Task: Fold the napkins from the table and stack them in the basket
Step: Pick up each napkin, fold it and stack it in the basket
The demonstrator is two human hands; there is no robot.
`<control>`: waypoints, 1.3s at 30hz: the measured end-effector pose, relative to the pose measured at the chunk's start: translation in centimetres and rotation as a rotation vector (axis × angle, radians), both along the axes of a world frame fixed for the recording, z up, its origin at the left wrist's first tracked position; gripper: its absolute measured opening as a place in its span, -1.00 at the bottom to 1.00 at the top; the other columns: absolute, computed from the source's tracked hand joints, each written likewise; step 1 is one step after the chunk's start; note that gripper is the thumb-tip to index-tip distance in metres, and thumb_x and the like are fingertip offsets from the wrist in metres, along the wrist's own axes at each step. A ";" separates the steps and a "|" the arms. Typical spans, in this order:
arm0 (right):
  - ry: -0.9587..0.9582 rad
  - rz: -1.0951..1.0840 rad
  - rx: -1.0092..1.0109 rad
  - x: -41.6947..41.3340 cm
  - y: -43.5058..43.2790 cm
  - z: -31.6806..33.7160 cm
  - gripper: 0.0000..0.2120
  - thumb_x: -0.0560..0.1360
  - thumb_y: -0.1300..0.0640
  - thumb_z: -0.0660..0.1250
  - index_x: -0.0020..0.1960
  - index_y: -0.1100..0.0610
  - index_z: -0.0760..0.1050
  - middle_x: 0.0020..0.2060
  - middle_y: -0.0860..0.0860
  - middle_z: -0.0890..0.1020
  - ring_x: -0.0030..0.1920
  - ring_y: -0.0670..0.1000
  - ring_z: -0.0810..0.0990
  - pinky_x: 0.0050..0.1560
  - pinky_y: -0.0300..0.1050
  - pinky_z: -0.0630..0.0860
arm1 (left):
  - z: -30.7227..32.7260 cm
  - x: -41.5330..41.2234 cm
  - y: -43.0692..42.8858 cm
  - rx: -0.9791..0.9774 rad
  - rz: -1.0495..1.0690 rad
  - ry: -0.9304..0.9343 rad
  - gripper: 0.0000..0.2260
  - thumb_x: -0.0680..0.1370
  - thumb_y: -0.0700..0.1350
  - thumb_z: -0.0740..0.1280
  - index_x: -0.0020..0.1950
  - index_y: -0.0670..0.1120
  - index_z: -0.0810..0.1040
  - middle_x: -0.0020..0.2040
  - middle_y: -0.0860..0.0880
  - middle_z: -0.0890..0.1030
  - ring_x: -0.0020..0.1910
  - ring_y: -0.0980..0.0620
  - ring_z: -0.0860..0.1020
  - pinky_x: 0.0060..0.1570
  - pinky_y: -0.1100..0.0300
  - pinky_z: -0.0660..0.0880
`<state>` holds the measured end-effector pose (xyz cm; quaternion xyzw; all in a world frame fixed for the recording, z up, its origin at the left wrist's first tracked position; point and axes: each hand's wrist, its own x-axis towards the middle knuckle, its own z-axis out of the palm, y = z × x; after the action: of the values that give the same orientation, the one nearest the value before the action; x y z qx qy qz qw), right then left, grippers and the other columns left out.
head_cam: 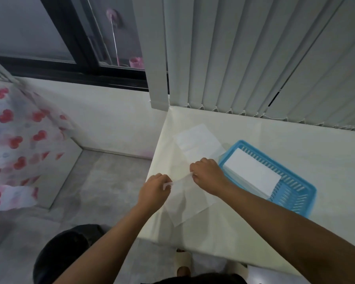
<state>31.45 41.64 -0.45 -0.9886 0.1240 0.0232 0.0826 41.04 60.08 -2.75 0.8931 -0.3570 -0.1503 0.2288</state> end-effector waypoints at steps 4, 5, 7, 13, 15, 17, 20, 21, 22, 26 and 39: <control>0.056 -0.040 0.092 -2.9 0.3 -0.1 -0.83 0.55 0.13 0.20 0.09 0.08 0.51 0.03 -0.01 0.61 0.04 0.04 0.48 -0.01 -0.12 0.34 | -0.2 -1.3 1.7 0.013 -0.145 0.187 -0.88 0.49 -0.03 0.34 0.01 0.02 0.55 -0.03 0.10 0.59 0.01 0.05 0.52 -0.05 0.20 0.45; 0.063 -0.049 0.100 -3.6 0.5 -0.4 -0.82 0.54 0.13 0.21 0.10 0.07 0.52 0.04 -0.01 0.61 0.05 0.03 0.48 0.01 -0.13 0.35 | -0.2 -1.7 2.0 0.027 -0.156 0.239 -0.82 0.48 0.06 0.35 0.03 0.04 0.55 -0.01 0.14 0.58 0.00 0.10 0.52 -0.03 0.21 0.45; 0.062 -0.074 0.109 -5.0 0.8 -1.1 -0.82 0.54 0.12 0.23 0.11 0.04 0.52 0.08 -0.03 0.60 0.08 0.01 0.48 0.08 -0.15 0.37 | -0.2 -2.5 2.2 0.037 -0.160 0.314 -0.69 0.43 0.26 0.32 0.06 0.11 0.53 0.00 0.20 0.57 -0.03 0.18 0.51 -0.05 0.24 0.46; 0.066 -0.070 0.062 -7.8 1.5 -2.6 -0.73 0.49 0.16 0.34 0.18 0.03 0.55 0.15 -0.02 0.61 0.12 0.03 0.53 0.19 -0.13 0.40 | -0.8 -3.0 0.4 0.015 -0.066 0.152 -0.78 0.56 0.16 0.17 0.00 0.10 0.53 -0.08 0.15 0.59 -0.10 0.14 0.52 -0.14 0.18 0.51; 0.062 -0.112 0.047 -8.1 1.7 -2.9 -0.63 0.36 0.23 0.48 0.15 0.02 0.60 0.12 -0.02 0.64 0.08 0.05 0.60 0.17 -0.05 0.49 | -1.3 -3.0 -0.1 0.044 -0.051 0.087 -0.83 0.58 0.04 0.19 0.09 0.06 0.53 0.00 0.12 0.58 0.02 0.09 0.51 -0.09 0.17 0.50; 0.011 -0.113 0.022 -8.1 2.0 -3.2 -0.57 0.22 0.23 0.57 0.07 0.02 0.64 0.06 -0.01 0.68 0.02 0.05 0.66 0.08 -0.02 0.57 | -1.8 -3.0 -0.5 0.103 -0.050 0.064 -0.79 0.58 0.00 0.21 0.17 0.02 0.51 0.08 0.07 0.56 0.12 0.05 0.49 -0.03 0.15 0.49; -0.061 -0.089 -0.004 -7.8 2.7 -3.2 -0.66 0.31 0.17 0.50 0.08 0.03 0.65 0.08 0.00 0.69 0.06 0.05 0.66 0.13 0.02 0.55 | -2.1 -3.2 -1.1 0.159 -0.040 0.062 -0.78 0.57 -0.04 0.22 0.19 0.00 0.49 0.11 0.03 0.54 0.14 0.01 0.49 -0.03 0.13 0.47; -0.059 -0.089 0.008 -7.8 2.8 -3.2 -0.68 0.39 0.15 0.38 0.13 0.04 0.63 0.14 0.01 0.67 0.12 0.06 0.64 0.21 0.04 0.50 | -2.1 -3.3 -1.3 0.166 -0.035 0.060 -0.78 0.56 -0.06 0.22 0.19 0.00 0.49 0.10 0.02 0.54 0.12 0.01 0.49 -0.04 0.13 0.46; -0.023 -0.096 0.033 -7.6 2.9 -3.3 -0.65 0.46 0.11 0.25 0.22 0.05 0.58 0.23 0.02 0.61 0.23 0.08 0.58 0.31 0.06 0.41 | -2.2 -3.3 -1.4 0.174 -0.032 0.061 -0.79 0.56 -0.08 0.22 0.19 0.00 0.49 0.09 0.02 0.55 0.10 0.00 0.50 -0.06 0.14 0.47; 0.238 -0.131 0.082 -7.4 3.1 -4.2 -0.46 0.62 -0.13 -0.08 0.54 0.03 0.11 0.56 -0.02 0.14 0.55 0.06 0.06 0.52 0.08 -0.12 | -2.2 -3.3 -1.6 0.216 0.005 0.100 -0.79 0.54 -0.10 0.22 0.16 0.01 0.48 0.04 0.02 0.57 0.05 -0.02 0.53 -0.08 0.11 0.49; 0.177 -0.304 0.105 -9.8 3.6 -4.4 -0.54 0.64 0.04 0.01 0.53 0.03 0.16 0.55 0.00 0.16 0.54 0.09 0.09 0.52 0.06 -0.05 | -1.5 -2.3 -3.2 0.379 -0.022 0.209 -0.79 0.49 -0.15 0.25 0.13 -0.04 0.45 0.03 -0.03 0.58 -0.14 -0.03 0.49 -0.24 0.16 0.35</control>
<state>21.60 45.26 -4.88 -0.9469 0.2773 0.1039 0.1252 38.70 56.91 -4.21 0.8958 -0.3064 -0.3089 0.0908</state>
